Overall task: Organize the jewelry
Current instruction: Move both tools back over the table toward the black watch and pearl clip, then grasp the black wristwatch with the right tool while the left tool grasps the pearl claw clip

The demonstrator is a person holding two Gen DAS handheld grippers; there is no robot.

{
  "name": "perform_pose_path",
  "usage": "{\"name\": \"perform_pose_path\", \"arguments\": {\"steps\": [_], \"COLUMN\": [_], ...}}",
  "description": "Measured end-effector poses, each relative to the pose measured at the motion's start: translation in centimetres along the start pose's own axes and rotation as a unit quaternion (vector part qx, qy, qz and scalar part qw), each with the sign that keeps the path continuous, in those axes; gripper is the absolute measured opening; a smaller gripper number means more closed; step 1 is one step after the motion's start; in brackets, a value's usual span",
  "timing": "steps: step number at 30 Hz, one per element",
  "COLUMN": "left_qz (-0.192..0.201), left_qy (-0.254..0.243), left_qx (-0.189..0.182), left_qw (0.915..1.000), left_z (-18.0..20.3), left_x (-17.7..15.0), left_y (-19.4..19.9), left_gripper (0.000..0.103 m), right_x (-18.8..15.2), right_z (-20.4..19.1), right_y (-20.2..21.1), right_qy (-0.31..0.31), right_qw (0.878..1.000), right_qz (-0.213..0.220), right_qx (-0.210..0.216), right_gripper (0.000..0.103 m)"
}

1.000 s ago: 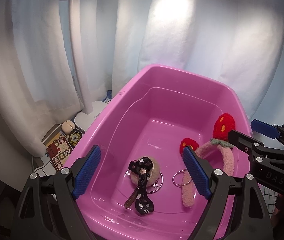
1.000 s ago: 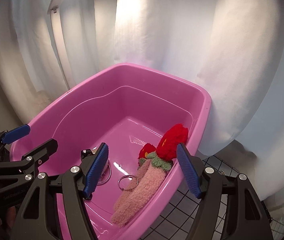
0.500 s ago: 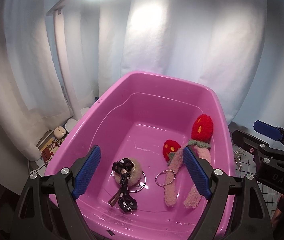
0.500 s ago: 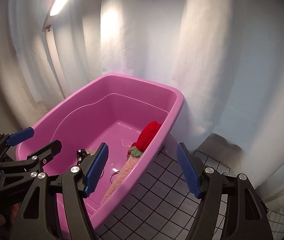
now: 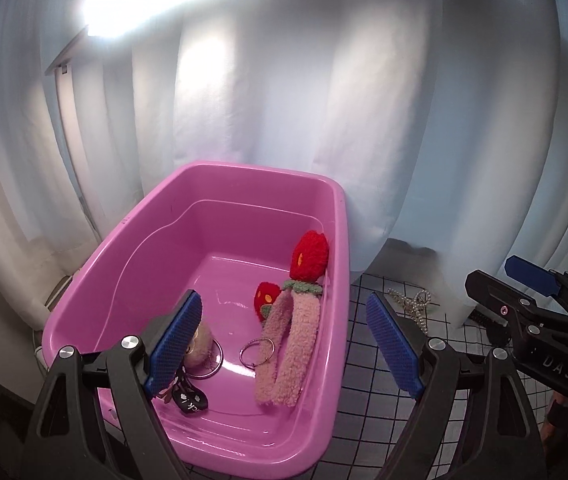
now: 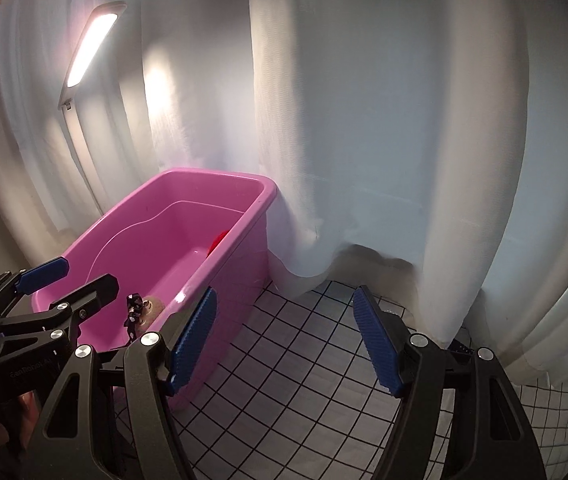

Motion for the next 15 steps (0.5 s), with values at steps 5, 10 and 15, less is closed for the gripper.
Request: {"name": "perform_pose_path", "arguments": {"steps": [5, 10, 15], "left_qz": [0.009, 0.002, -0.015], "left_qy": [-0.010, -0.033, -0.056], "left_qx": [-0.032, -0.058, -0.078], "left_qw": [0.9994, 0.9978, 0.9953], "left_z": [4.2, 9.0, 13.3], "left_x": [0.0, -0.6, -1.7], "left_y": [0.7, 0.3, -0.8], "left_gripper": [0.085, 0.085, 0.085], "right_x": [-1.8, -4.3, -7.0], "right_z": [4.7, 10.0, 15.9], "right_y": [2.4, 4.0, 5.3], "right_qy": [-0.033, -0.069, -0.105], "right_qw": [0.999, 0.997, 0.991], "right_qz": [0.002, -0.008, -0.020], "right_qx": [-0.015, -0.043, -0.083], "right_gripper": [0.068, 0.068, 0.068]}}
Point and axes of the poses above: each gripper's, at about its wrist camera, not at the fingertips, and y roughly against the way its jaws point, z to its right, x to its top, the point moved 9 cm from there along -y, roughly the way its jaws point, and after that the axes turned 6 degrees about -y, right-handed, at the moved point
